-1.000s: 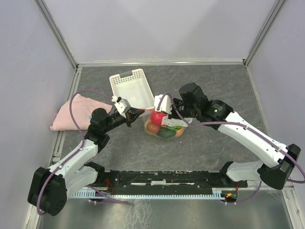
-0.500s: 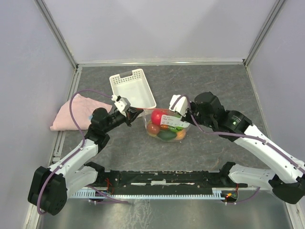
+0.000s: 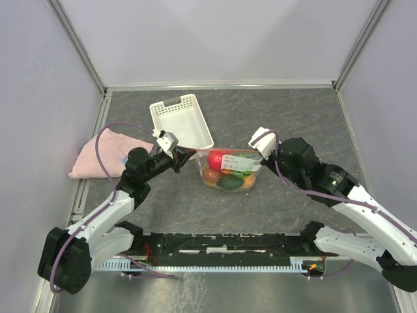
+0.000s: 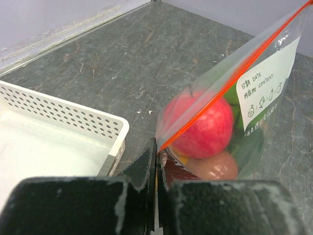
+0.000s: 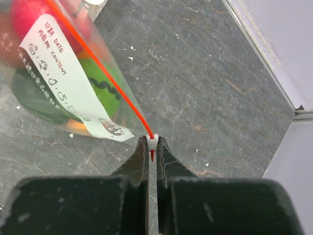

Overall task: Place the food in the zip-top bag and seal the zipper
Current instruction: Zip the zipper food storage bag at the center of the board, then place the zipper food storage bag at the center of the board.

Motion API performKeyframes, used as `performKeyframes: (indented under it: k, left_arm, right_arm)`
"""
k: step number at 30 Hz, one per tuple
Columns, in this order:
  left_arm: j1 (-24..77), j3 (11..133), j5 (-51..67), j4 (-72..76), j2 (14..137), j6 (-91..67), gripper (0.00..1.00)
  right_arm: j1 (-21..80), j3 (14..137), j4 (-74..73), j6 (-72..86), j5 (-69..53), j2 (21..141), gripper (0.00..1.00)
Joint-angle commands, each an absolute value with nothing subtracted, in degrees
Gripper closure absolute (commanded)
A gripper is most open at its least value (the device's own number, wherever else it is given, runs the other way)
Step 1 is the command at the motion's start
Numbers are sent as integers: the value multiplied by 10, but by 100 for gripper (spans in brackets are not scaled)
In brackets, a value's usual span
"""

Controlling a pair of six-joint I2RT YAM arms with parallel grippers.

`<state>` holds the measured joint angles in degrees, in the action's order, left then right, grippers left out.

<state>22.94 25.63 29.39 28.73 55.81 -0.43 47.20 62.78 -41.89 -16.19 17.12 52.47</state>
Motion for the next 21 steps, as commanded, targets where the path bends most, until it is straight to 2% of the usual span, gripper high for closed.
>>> performKeyframes:
  k: [1,6,10,16,21]
  left_arm:
    - [223,254,229,295,548,-31,97]
    - [224,267,283,310,577,-69,97]
    - [225,279,301,329,605,-99,95]
    - [236,338,290,331,674,-146,64]
    - [237,380,259,326,714,-191,45]
  right_arm:
    - [466,609,-400,-127,272,492,98]
    - [466,584,-366,-98,244,488,98]
    - [463,562,-340,-77,273,499,98]
    - [439,568,-351,-37,327,520,98]
    - [394,570,-361,-13,326,519,98]
